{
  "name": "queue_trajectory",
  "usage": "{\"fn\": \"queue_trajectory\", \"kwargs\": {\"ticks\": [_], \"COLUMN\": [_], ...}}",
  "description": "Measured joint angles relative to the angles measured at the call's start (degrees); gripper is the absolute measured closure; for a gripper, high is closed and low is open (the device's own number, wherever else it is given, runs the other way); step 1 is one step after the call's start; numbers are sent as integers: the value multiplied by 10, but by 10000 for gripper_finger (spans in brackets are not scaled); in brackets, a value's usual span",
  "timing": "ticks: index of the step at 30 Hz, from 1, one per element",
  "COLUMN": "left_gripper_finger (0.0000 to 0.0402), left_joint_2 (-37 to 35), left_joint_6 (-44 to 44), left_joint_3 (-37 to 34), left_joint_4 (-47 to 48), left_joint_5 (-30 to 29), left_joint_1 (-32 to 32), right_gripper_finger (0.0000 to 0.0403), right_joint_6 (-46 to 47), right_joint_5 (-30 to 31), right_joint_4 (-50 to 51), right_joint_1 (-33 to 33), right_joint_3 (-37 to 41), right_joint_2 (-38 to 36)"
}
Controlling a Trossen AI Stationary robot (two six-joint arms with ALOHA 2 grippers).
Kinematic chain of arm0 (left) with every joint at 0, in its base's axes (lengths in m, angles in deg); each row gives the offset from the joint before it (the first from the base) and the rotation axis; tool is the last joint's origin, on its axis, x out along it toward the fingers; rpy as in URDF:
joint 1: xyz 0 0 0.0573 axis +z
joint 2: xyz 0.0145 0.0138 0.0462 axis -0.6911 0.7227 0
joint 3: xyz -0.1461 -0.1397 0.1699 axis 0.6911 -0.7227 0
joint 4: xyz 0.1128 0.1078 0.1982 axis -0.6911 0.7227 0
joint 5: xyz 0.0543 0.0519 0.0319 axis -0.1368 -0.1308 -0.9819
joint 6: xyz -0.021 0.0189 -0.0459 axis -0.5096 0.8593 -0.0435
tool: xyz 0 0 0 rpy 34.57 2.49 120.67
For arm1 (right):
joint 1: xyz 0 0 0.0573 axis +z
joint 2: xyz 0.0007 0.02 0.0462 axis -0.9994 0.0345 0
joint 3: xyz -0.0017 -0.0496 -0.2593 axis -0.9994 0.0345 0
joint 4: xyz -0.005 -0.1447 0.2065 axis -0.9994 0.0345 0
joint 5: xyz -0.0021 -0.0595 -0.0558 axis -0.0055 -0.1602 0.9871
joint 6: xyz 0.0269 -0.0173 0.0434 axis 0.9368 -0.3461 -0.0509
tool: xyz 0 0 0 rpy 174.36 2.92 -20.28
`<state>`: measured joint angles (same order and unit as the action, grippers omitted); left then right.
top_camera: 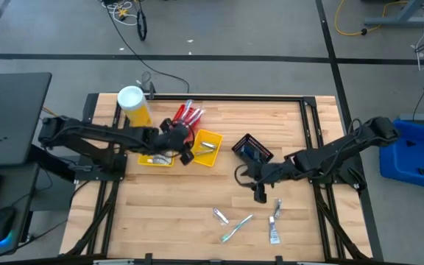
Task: Pick & Place Travel size toiletries
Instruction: Put the silver nail cutter into the right yellow bin
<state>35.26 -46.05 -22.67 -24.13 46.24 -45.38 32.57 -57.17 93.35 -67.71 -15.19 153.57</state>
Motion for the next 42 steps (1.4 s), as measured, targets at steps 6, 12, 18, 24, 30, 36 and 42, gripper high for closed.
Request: {"fn": "queue_trajectory", "kwargs": {"ticks": [6, 12, 18, 24, 30, 36, 42], "left_gripper_finger": [248, 248, 248, 248, 248, 248, 248], "left_joint_2": [0, 0, 4, 26, 52, 68, 72], "left_joint_6": [17, 24, 15, 15, 13, 15, 15], "left_joint_3": [0, 0, -1, -1, -1, -1, -1], "left_joint_4": [-21, -30, -28, -53, -64, -83, -89], "left_joint_5": [-23, -23, -23, -20, -14, 16, 34], "left_joint_1": [-73, -123, -141, -142, -142, -150, -160], "right_gripper_finger": [214, 224, 233, 231, 234, 236, 238], "right_joint_6": [0, 9, 8, 4, 4, 4, 48], "right_joint_5": [-5, -26, -26, -23, -22, -11, 57], "right_joint_4": [-5, -25, -52, -89, -172, -300, -379], "right_joint_1": [46, 75, 86, 85, 82, 79, 73], "right_joint_3": [0, 0, 0, 0, 0, 0, 0], "right_joint_2": [56, 119, 150, 152, 188, 261, 307]}}
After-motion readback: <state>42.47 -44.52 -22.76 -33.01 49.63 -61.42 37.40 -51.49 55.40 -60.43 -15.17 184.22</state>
